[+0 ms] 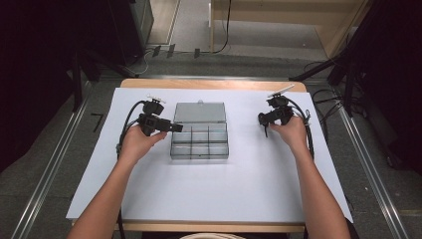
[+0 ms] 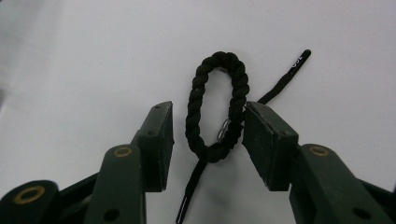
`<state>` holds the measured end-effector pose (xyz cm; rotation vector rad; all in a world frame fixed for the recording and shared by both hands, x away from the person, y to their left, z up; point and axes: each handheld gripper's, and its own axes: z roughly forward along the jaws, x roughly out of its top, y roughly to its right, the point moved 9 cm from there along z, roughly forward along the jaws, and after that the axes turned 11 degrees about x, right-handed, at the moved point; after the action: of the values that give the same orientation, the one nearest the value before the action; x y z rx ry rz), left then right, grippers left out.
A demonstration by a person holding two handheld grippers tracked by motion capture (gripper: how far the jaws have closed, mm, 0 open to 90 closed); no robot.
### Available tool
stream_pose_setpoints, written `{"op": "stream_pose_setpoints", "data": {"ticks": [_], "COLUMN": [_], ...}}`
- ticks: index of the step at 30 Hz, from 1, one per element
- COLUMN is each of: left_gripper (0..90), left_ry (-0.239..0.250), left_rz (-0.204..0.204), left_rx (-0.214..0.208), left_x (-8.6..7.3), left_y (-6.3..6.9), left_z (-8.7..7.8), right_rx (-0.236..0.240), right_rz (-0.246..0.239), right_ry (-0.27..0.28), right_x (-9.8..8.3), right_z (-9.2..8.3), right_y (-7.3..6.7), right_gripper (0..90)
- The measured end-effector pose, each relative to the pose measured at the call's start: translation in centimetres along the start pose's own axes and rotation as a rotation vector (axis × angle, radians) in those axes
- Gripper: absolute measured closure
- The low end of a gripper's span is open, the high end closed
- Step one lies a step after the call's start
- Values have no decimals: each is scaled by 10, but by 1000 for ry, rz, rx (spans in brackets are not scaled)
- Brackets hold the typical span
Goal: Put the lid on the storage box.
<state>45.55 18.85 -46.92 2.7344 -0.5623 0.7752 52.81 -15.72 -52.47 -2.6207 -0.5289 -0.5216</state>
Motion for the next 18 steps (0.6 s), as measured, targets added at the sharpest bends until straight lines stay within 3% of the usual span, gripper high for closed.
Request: {"op": "stream_pose_setpoints", "data": {"ticks": [13,18], "left_gripper": [351,351], "left_ry": [-10,-13], "left_rz": [0,0], "left_rx": [1,3], "left_x": [-2,-2], "left_y": [0,-1], "left_z": [3,3], "right_rx": [-30,-62], "right_rz": [9,-14], "right_ry": [3,11], "right_x": [1,0], "right_z": [9,9], "right_y": [6,7], "right_gripper": [582,693]}}
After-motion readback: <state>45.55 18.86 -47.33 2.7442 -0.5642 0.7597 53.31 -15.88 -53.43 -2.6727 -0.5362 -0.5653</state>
